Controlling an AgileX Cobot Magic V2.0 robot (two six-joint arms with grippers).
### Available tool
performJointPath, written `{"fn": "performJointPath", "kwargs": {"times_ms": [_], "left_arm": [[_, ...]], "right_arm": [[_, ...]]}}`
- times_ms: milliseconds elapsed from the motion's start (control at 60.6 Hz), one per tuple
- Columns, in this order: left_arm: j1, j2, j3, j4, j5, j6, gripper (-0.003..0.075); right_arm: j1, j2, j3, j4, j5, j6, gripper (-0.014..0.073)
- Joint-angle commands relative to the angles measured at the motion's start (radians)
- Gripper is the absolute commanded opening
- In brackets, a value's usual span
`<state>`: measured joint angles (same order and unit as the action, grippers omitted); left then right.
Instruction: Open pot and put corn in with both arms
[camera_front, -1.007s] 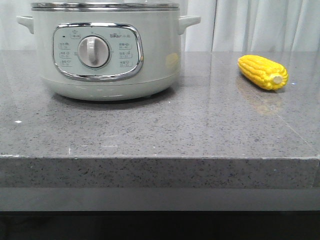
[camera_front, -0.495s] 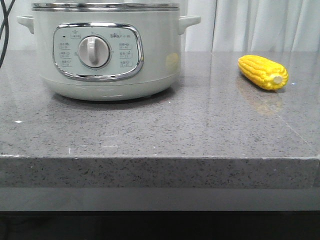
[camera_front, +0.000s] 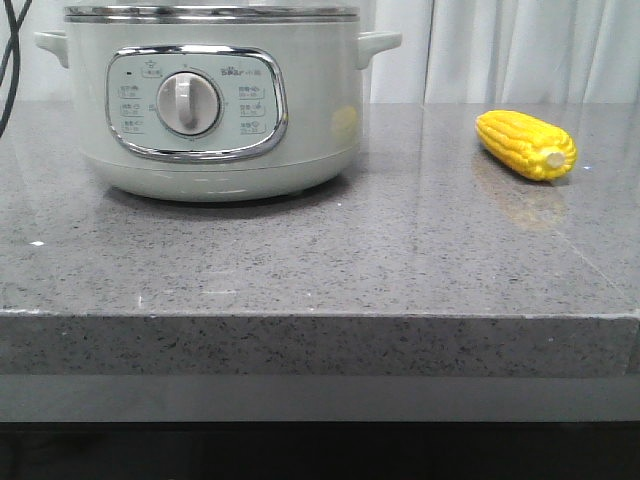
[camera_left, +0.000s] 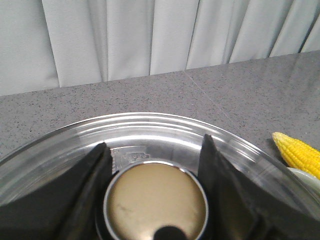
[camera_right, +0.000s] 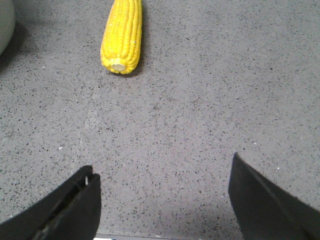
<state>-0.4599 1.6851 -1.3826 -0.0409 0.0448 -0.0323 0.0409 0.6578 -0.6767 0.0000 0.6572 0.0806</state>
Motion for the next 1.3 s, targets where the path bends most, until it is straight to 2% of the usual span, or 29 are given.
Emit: {"fn": "performJointPath", "kwargs": {"times_ms": [0, 297, 644, 842, 1288], "left_arm": [[-0.004, -0.043, -0.061, -0.013, -0.092, -0.011, 0.0220], [-0.004, -0.099, -0.170, -0.013, -0.045, -0.011, 0.0220], [0.002, -0.278, -0.182, 0.041, 0.234, -0.011, 0.0220], [0.002, -0.436, -0.070, 0.048, 0.245, -0.011, 0.0220], [0.002, -0.839, 0.310, 0.073, 0.280, -0.011, 0.0220]], "right_arm": [[-0.003, 0.006, -0.034, -0.011, -0.067, -0.003, 0.0552], [-0.003, 0.006, -0.034, -0.011, -0.068, -0.003, 0.0552], [-0.003, 0.006, -0.034, -0.011, -0.076, -0.003, 0.0552], [-0.003, 0.006, -0.034, -0.011, -0.077, -0.003, 0.0552], [-0.003, 0.006, -0.034, -0.011, -0.077, -0.003, 0.0552]]}}
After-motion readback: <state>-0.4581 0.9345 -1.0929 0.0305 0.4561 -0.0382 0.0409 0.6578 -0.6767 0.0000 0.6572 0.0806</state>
